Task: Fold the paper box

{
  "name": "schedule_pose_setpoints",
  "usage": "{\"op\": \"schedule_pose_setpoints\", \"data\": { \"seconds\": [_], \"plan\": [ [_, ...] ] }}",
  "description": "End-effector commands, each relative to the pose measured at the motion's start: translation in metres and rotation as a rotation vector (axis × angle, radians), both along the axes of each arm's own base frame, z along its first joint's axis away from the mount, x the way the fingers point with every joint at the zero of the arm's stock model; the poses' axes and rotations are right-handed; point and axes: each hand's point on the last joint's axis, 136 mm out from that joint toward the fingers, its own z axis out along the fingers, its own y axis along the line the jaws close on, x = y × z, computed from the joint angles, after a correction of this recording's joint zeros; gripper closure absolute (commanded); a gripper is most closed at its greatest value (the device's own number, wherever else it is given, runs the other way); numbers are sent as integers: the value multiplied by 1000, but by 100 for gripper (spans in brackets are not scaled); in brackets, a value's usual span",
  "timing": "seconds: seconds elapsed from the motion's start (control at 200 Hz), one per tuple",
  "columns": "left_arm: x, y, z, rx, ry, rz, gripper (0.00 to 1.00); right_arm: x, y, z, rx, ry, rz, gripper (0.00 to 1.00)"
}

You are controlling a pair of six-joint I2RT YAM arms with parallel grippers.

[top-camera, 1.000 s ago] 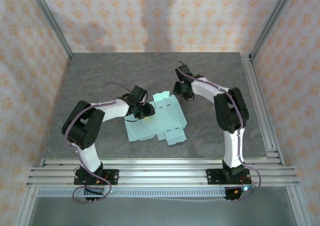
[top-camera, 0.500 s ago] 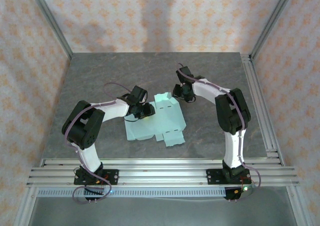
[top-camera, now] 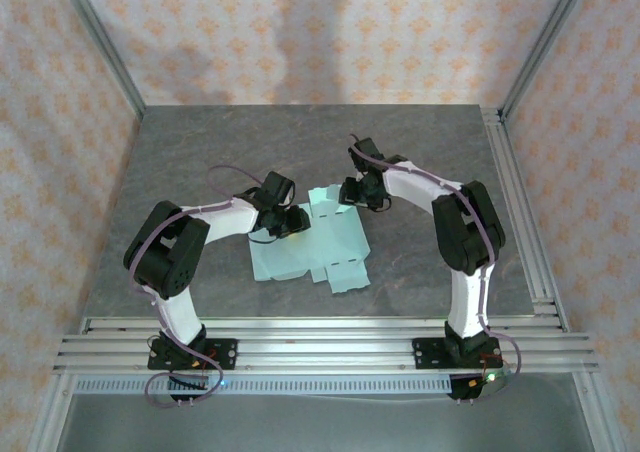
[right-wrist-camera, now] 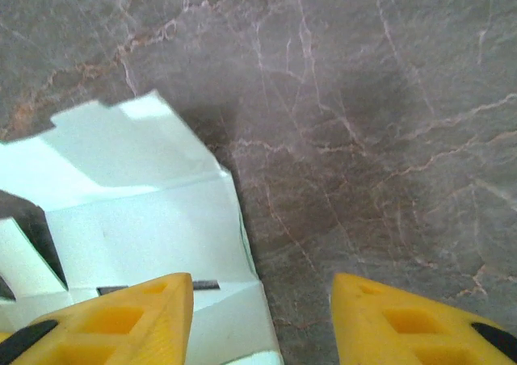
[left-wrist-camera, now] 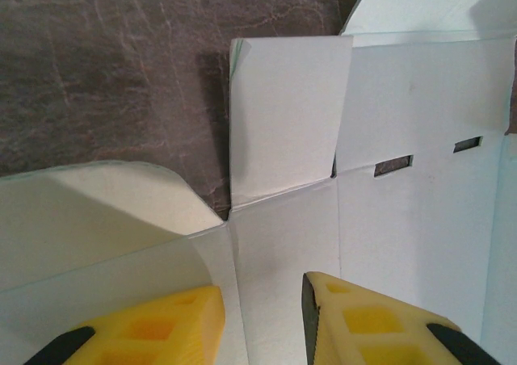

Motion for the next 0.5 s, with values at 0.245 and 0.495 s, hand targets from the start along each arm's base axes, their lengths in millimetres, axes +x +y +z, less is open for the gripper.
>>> {"op": "schedule_pose_setpoints", "data": {
  "seconds": [0.245, 0.495],
  "plan": [
    [-25, 19, -37, 102, 122, 19, 66, -17, -3, 12, 4, 22, 32, 71],
    [-25, 19, -36, 100, 116, 16, 66, -15, -1, 13, -2, 19, 57, 95]
  ]
}}
